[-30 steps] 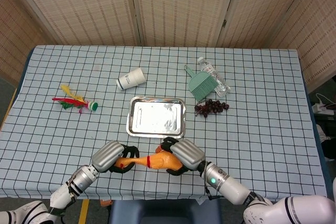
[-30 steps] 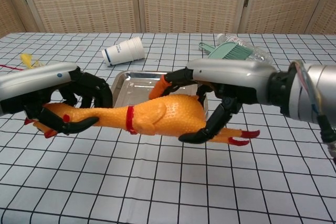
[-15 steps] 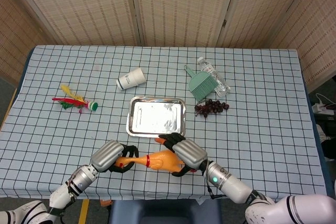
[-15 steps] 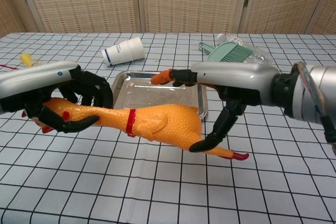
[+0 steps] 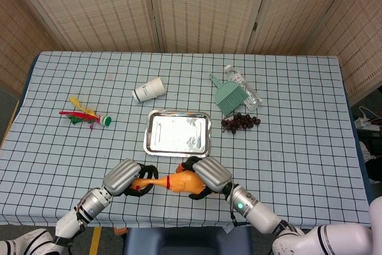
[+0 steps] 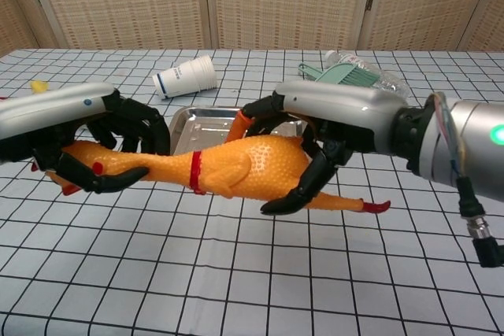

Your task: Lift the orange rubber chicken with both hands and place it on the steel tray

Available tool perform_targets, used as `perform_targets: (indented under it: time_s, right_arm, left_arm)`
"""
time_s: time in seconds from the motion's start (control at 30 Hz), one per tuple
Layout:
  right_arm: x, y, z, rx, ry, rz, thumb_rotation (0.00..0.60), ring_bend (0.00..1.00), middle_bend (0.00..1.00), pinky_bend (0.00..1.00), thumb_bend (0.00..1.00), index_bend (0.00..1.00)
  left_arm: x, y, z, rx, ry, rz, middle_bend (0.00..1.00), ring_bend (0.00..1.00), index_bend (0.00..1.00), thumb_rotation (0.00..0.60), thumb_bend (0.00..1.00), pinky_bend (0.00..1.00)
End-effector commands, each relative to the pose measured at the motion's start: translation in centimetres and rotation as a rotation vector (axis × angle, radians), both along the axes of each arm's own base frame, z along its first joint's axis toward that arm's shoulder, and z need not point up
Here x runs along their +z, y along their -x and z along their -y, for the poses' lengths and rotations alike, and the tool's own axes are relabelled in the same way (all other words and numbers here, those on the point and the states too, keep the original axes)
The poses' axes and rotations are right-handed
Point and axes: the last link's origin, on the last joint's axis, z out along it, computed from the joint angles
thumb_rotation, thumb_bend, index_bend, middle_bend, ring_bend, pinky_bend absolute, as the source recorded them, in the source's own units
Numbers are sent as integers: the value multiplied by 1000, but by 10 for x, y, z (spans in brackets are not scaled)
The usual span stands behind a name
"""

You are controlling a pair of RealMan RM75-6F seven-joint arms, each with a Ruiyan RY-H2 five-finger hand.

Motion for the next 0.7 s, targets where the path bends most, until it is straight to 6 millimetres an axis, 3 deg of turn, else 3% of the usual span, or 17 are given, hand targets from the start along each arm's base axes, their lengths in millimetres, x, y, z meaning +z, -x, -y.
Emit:
perform_targets:
  time_s: [0.03,0.17,0.2,0.27,0.33,0.4,0.47,0.53,0.7]
  right_arm:
    - [2,-1,-1,2,27,37,600,941,779,1000,459,984]
    - [4,1,-1,-8,41,61,600,921,779,1000,459,987]
    - [3,3,-2,-16,23,52,600,851,752,987,443,937]
    - [4,6,-5,-12,-16,25,600,563,522,795,354,575]
    - [6,9,-3,-4,-31,4,600,287,234,530,272,161]
    - [9,10,-1,7,-36,-7,600,88,58,318,211,9]
    - [13,11,1,25,-26,-9,600,2,0,109,131,0]
    - [15,13,3,23,-17,15,600,0,0,10,80,0]
    - [29,17,3,-23,-70,82,600,0,0,0,46,0]
  left_arm:
    - [0,-1,0,-2,2,-2,719,632,821,600,736,927]
    - [0,-3,1,-4,11,3,719,633,821,600,735,927]
    - [0,-4,1,-4,10,3,719,633,821,600,735,927]
    - [-1,-5,0,-3,9,4,719,632,821,600,735,927]
    - [-1,-5,-2,-2,15,4,719,633,821,600,734,927]
    - [-1,-5,-3,-3,22,4,719,633,821,600,736,927]
    - [0,-5,-4,-6,22,4,719,632,822,600,735,927]
    - [0,-5,-4,-5,23,9,719,632,821,600,733,927]
    - [-1,-4,-6,15,56,7,719,632,821,600,728,927]
